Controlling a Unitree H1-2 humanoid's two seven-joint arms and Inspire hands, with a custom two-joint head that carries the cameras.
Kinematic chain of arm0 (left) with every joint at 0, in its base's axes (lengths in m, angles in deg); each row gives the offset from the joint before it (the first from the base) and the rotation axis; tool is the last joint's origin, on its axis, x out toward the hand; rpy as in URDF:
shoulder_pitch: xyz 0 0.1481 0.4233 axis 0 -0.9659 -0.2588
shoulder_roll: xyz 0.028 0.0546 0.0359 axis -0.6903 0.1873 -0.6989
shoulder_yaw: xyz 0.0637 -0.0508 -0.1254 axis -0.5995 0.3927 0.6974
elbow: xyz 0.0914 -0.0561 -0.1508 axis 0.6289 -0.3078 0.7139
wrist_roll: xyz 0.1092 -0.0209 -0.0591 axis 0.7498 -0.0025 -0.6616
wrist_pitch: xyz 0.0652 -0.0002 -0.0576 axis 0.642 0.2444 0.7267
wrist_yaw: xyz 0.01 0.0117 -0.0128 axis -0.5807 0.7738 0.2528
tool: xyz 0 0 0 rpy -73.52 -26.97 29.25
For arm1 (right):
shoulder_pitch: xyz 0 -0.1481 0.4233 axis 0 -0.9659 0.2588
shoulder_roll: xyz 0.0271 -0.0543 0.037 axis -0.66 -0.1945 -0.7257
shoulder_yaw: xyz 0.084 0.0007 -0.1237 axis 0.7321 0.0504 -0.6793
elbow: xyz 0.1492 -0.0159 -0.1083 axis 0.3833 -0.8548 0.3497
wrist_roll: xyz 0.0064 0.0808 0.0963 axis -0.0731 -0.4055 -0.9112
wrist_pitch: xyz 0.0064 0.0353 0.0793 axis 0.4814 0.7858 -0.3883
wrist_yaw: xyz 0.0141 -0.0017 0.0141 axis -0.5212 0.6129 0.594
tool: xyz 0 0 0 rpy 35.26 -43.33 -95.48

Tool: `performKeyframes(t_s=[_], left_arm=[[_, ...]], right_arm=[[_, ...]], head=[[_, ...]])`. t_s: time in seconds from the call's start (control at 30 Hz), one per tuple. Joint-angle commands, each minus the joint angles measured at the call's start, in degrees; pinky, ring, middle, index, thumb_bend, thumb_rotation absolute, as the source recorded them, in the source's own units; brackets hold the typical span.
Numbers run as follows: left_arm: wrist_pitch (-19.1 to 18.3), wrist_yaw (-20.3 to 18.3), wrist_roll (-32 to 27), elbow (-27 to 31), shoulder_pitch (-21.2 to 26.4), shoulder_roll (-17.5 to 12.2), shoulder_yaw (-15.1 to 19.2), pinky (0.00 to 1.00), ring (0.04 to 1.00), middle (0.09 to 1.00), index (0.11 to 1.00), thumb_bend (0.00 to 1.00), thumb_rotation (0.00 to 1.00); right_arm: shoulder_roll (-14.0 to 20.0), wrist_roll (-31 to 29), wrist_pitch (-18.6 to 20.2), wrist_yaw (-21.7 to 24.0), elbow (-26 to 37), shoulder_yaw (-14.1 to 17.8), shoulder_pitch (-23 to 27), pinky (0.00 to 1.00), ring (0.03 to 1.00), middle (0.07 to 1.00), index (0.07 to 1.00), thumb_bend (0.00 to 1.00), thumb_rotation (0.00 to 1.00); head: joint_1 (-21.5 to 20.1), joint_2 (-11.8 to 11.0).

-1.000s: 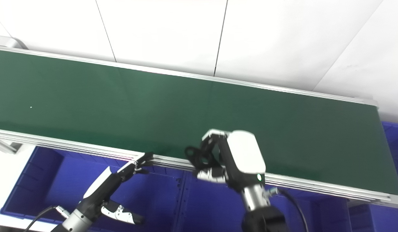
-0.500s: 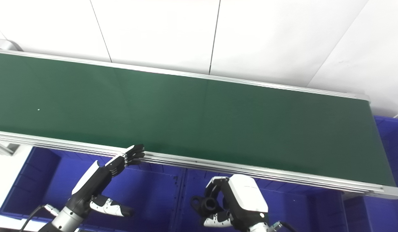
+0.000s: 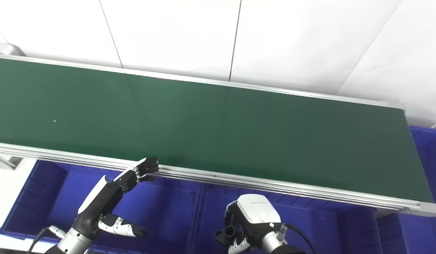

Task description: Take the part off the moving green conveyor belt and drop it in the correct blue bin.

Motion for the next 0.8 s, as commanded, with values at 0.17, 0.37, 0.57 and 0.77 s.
performKeyframes(t_s=[0.17,0.37,0.57,0.77], left_arm=[[2.1,-2.5,-1.7,2.4,-0.5,0.4,1.6,0.8,0.872,0.904,0.904,0.95,0.45],[2.1,-3.4,-1.6,3.0,-1.5,0.7,2.7,0.8,0.868,0.903,0.9,0.95,0.45],[2.0,-4.7,-1.7,3.1,-1.6,0.4,3.2,0.81,0.882,0.914,0.91,0.93,0.44],[2.1,-5.1,-1.1,2.6,-1.5,0.4,3.7,0.82,0.89,0.924,0.928,0.92,0.44]], right_arm=[[-0.6,7.2,0.9,3.4,6.3,-0.5,-1.9,0.86,0.86,0.858,0.834,0.61,0.37],[-3.5,5.7,-0.1,-2.2,12.0,1.4,-7.8,0.85,0.858,0.86,0.848,0.66,0.33],[-7.3,-8.8,-2.3,-11.4,17.3,3.8,-16.2,0.8,0.828,0.843,0.848,0.68,0.21],[-9.1,-28.1,-8.6,-20.2,17.1,6.4,-21.4,0.69,0.797,0.836,0.849,0.71,0.24]], head=[[0.0,0.2],[0.1,0.5],[0.3,0.9],[0.5,0.5]])
